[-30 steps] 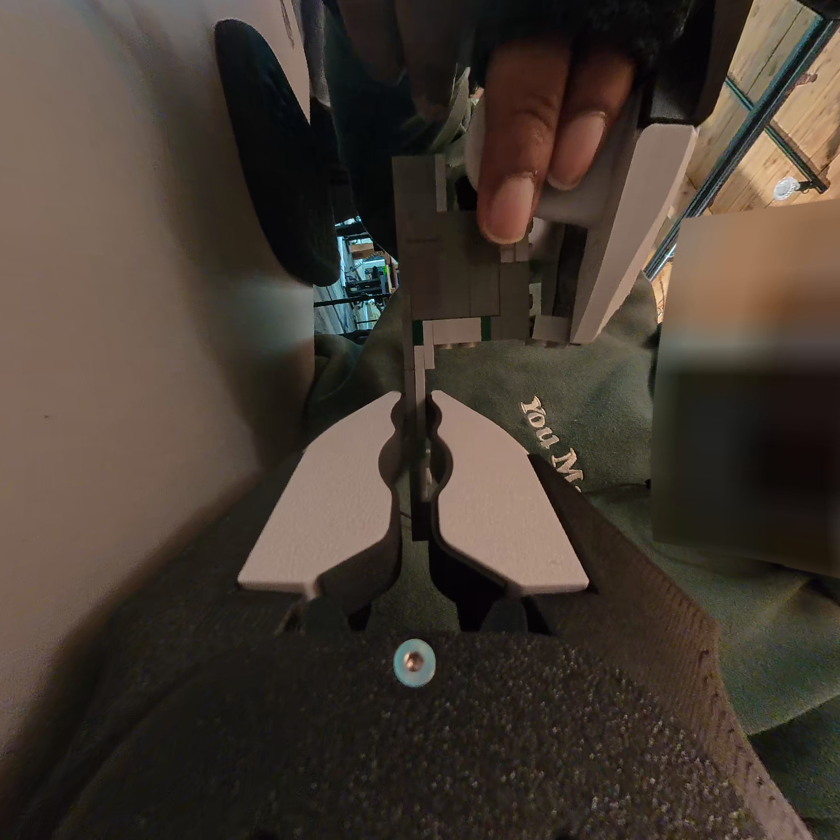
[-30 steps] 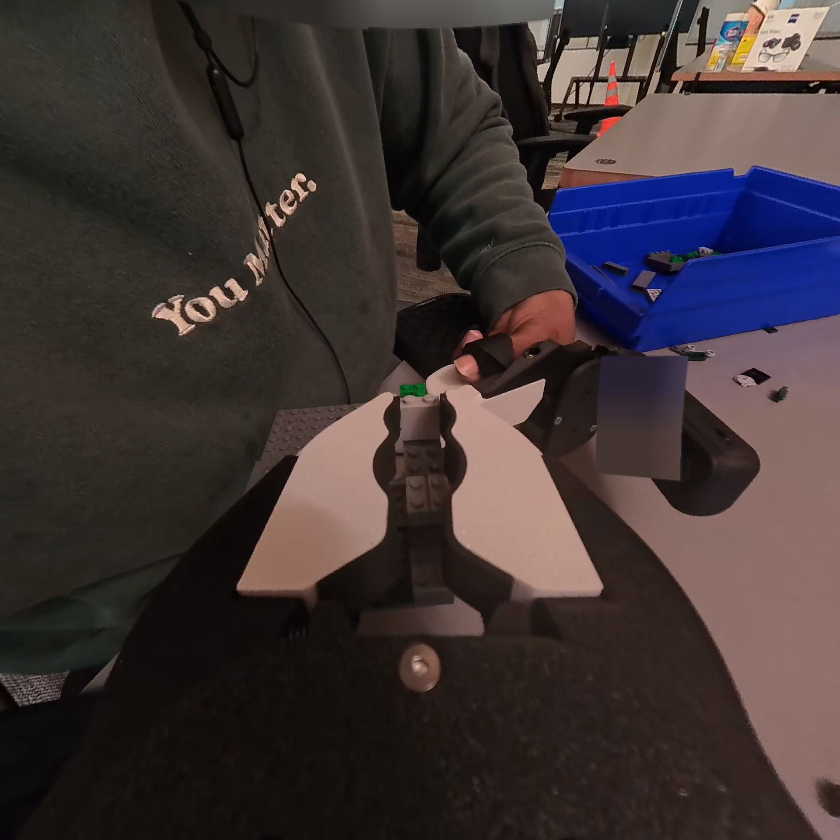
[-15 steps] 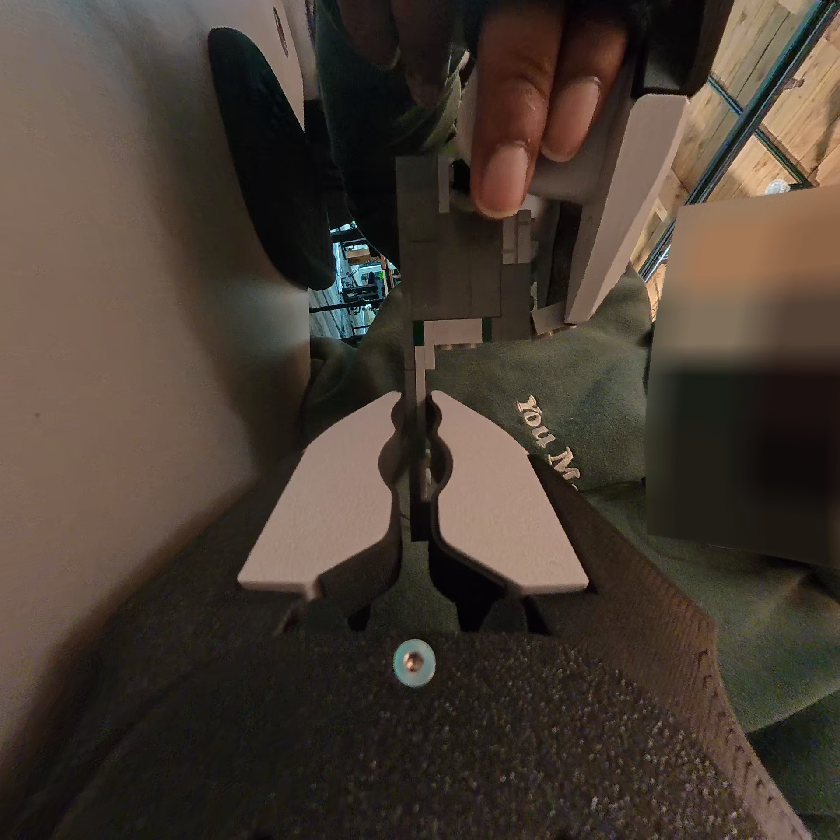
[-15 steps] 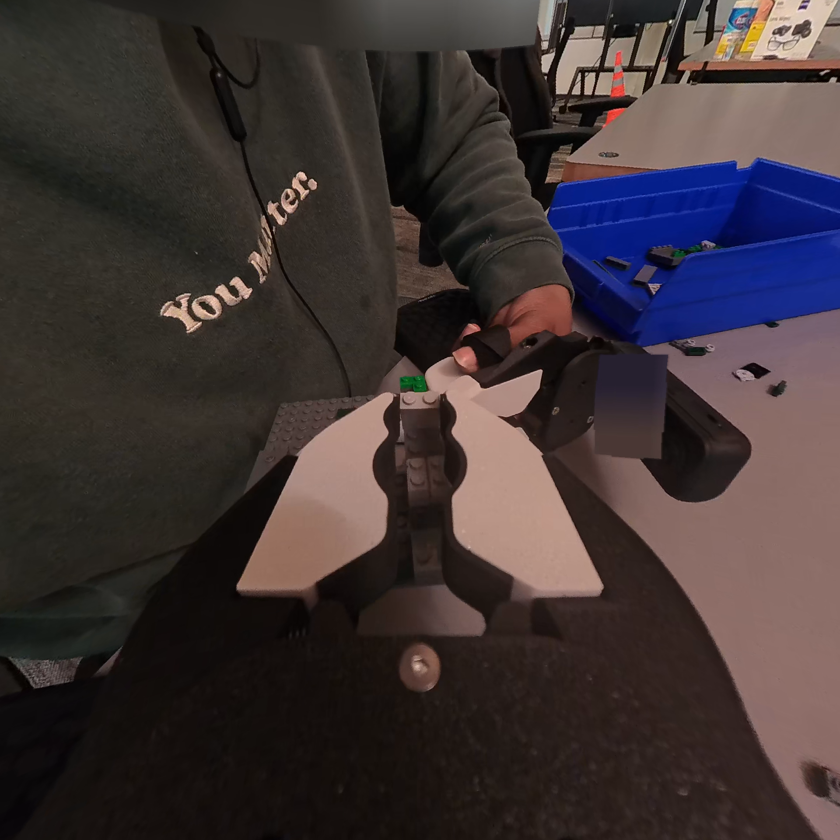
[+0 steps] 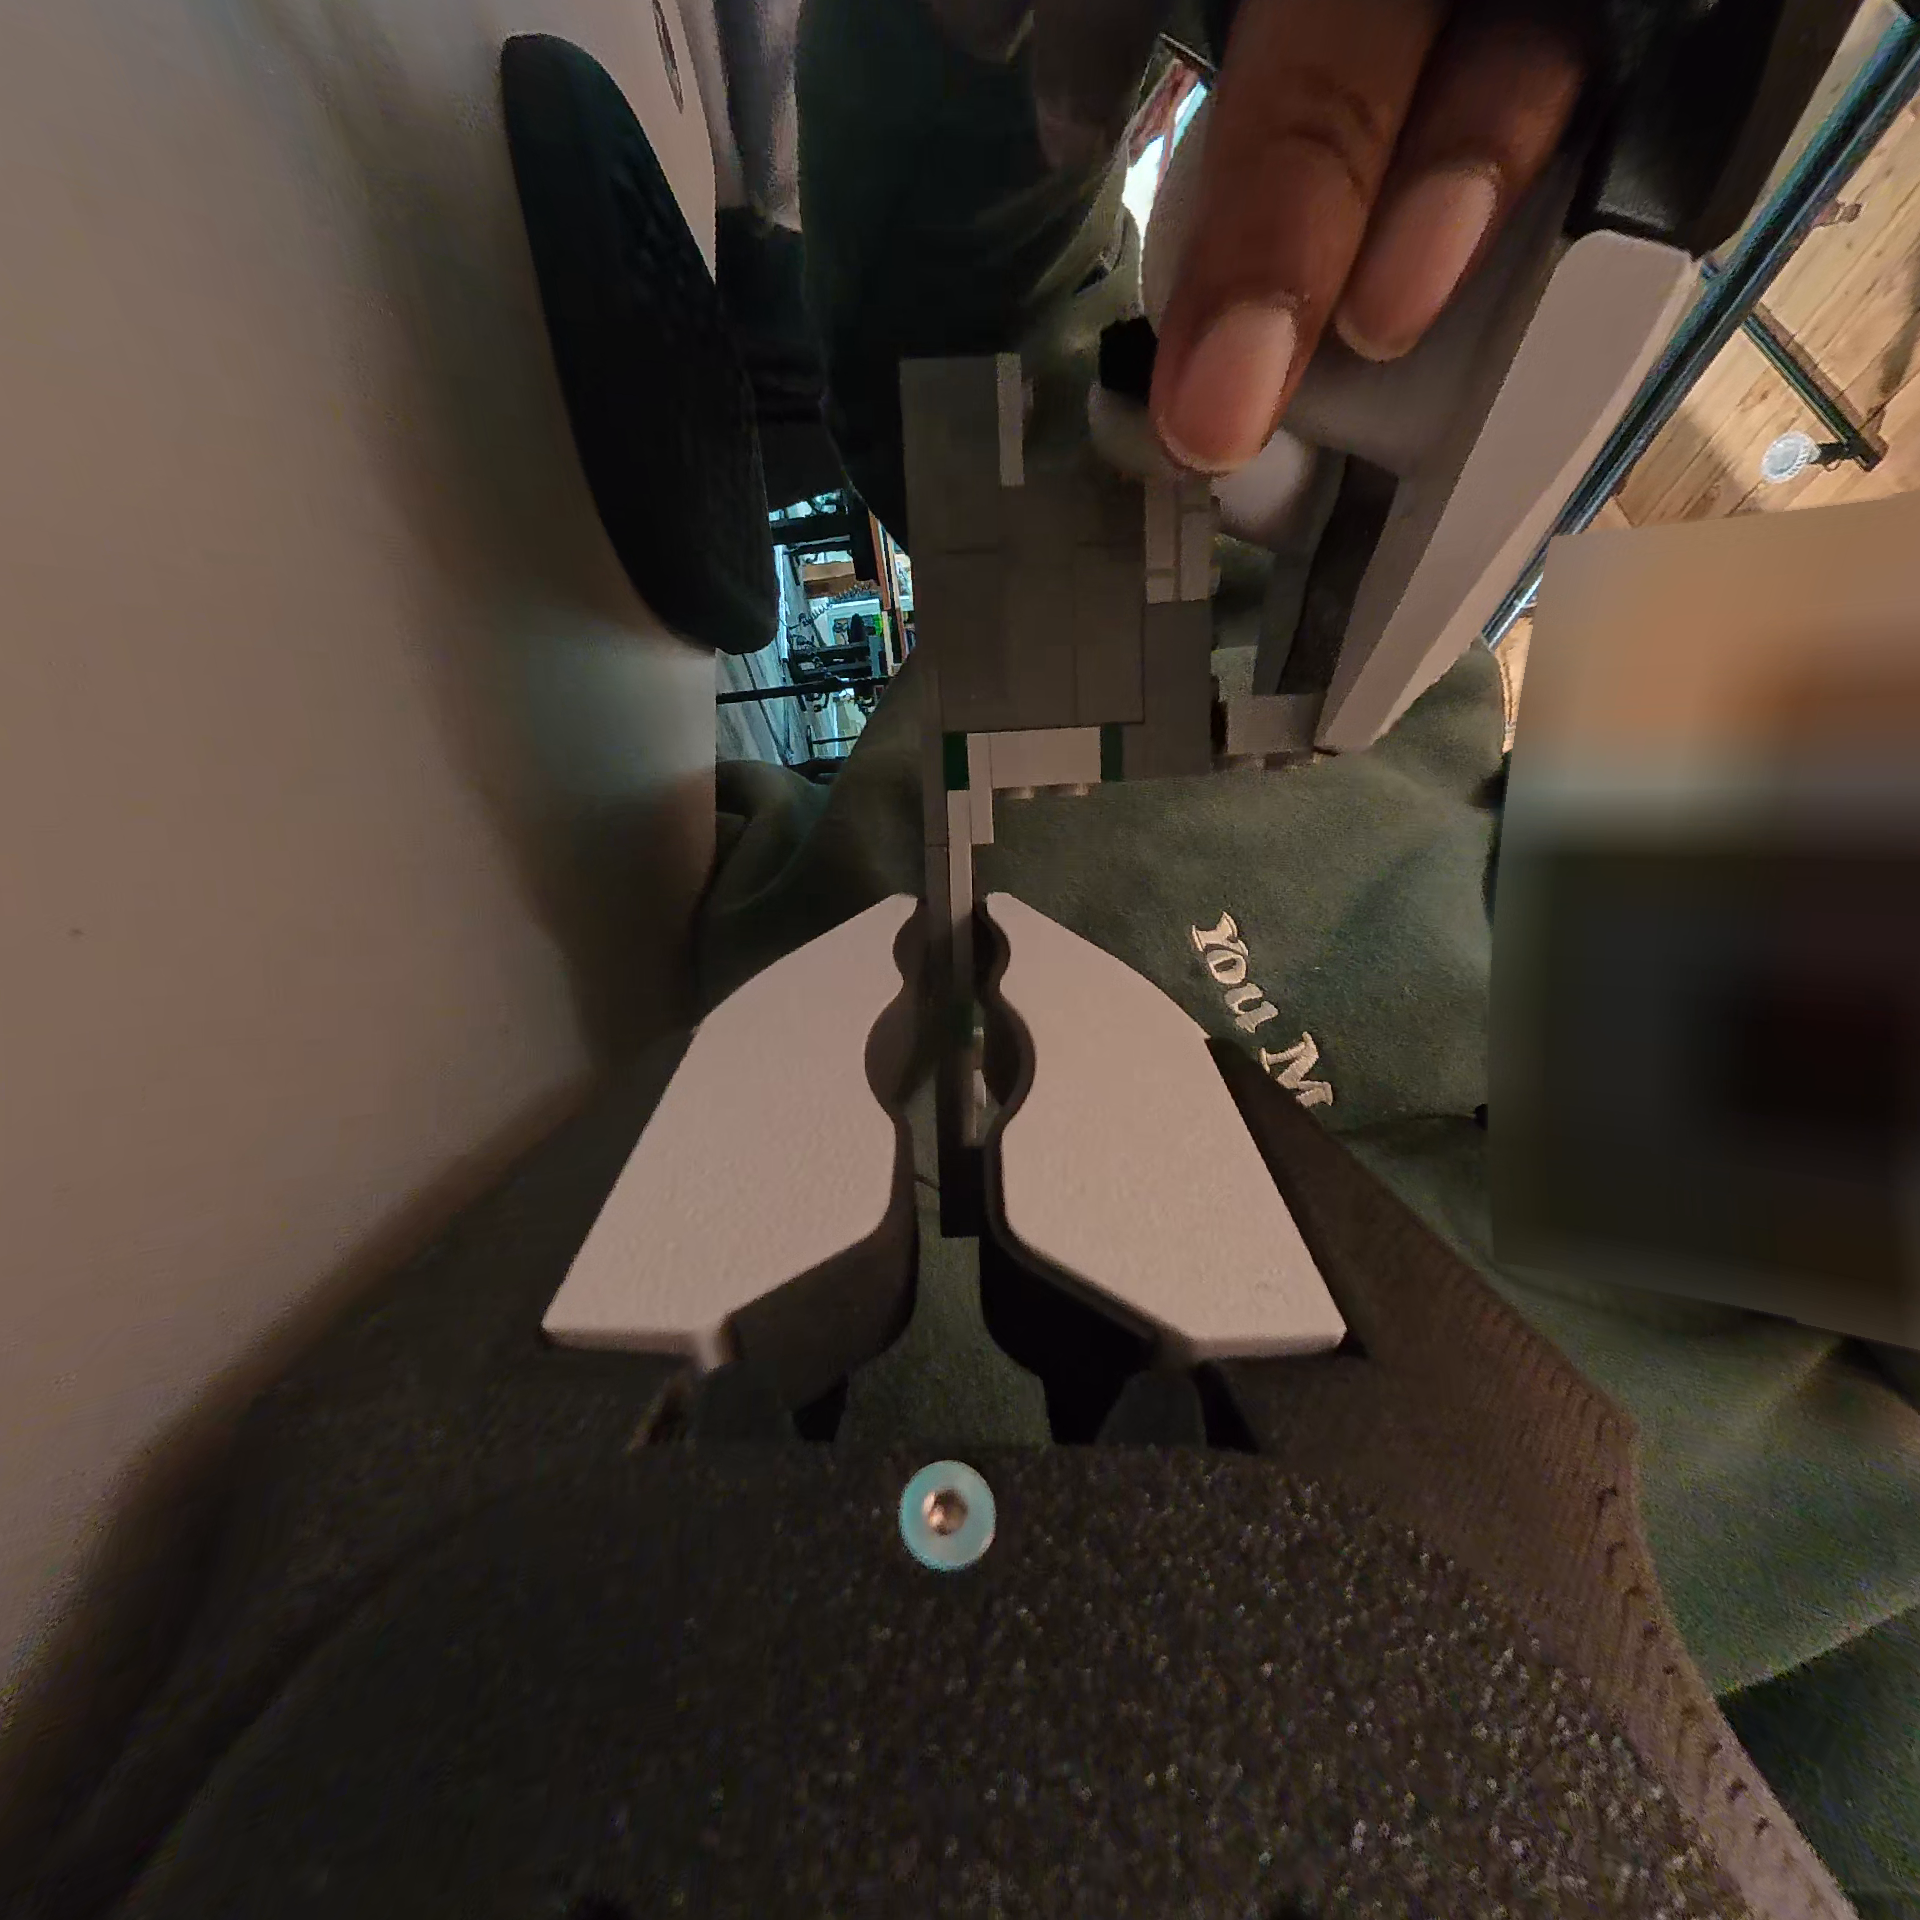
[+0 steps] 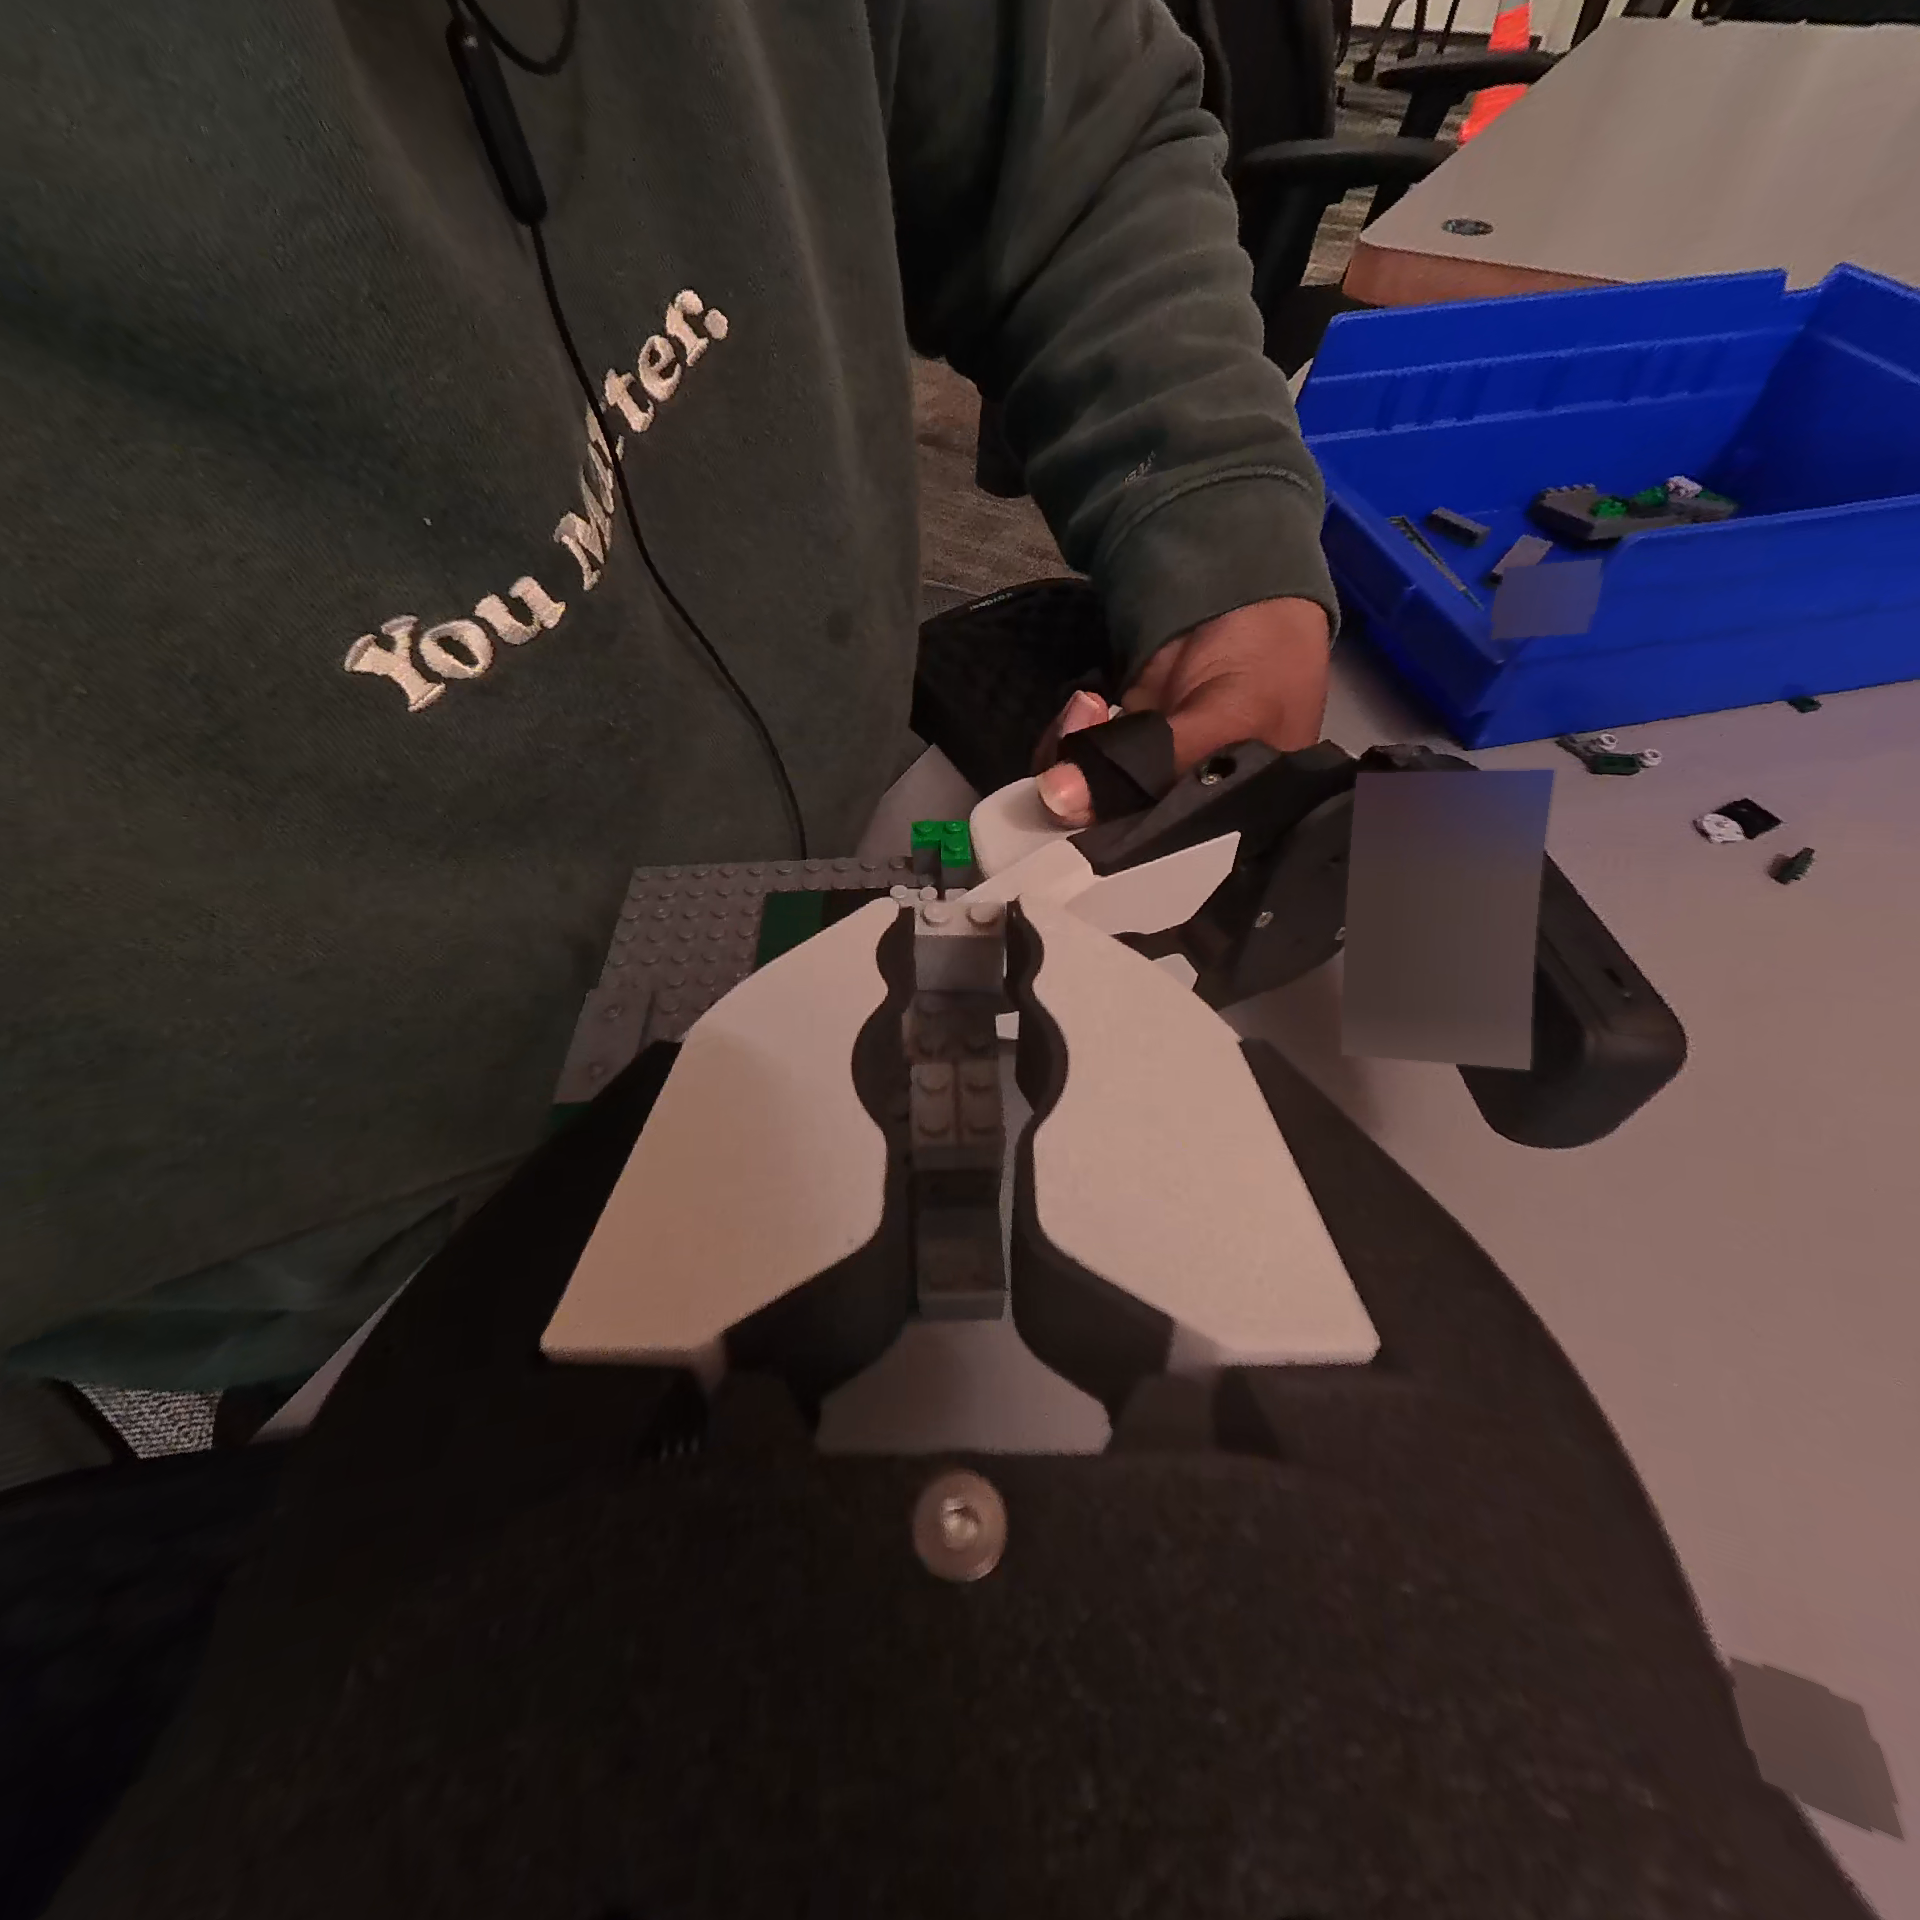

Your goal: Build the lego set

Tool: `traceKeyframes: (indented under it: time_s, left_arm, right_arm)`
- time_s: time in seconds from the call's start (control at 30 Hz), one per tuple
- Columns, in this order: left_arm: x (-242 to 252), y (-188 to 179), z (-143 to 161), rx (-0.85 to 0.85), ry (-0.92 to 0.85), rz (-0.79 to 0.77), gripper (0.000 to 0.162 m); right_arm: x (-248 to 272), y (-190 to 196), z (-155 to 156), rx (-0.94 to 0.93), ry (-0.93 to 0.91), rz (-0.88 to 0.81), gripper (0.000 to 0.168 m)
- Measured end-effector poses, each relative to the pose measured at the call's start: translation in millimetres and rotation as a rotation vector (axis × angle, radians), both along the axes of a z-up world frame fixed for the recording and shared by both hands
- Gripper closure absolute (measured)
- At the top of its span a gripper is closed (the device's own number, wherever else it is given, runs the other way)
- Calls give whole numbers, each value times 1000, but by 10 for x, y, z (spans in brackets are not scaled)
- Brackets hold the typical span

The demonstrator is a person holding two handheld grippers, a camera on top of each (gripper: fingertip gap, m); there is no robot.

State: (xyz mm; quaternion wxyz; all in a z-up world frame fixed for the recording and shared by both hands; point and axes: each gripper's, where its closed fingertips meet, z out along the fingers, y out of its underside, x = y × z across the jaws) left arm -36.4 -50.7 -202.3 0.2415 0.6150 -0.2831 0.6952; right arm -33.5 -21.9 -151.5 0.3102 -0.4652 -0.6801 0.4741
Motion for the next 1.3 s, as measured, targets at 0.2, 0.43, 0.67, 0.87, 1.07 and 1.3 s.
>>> traceKeyframes:
  time_s: [0.2, 0.43, 0.67, 0.87, 1.07, 1.3]
  left_arm:
    - [-2, 3, -7, -3, 5, 2, 156]
    - [9, 1, -13, -6, 8, 1, 156]
    - [15, -2, -17, -7, 9, -2, 156]
    - [18, 2, -18, -8, 8, -1, 156]
    - [19, 10, -17, -7, 5, 1, 156]
    - [30, 55, -9, 9, 9, 11, 156]
  right_arm:
    - [6, -9, -7, 3, -3, 3, 152]
    - [16, -21, -15, 3, -5, 4, 152]
    - [23, -20, -13, 4, -10, 5, 151]
    - [26, -21, -16, 1, -10, 6, 151]
    - [25, -21, 29, -14, 6, 5, 149]
    - [72, 34, 103, -118, -36, -3, 133]
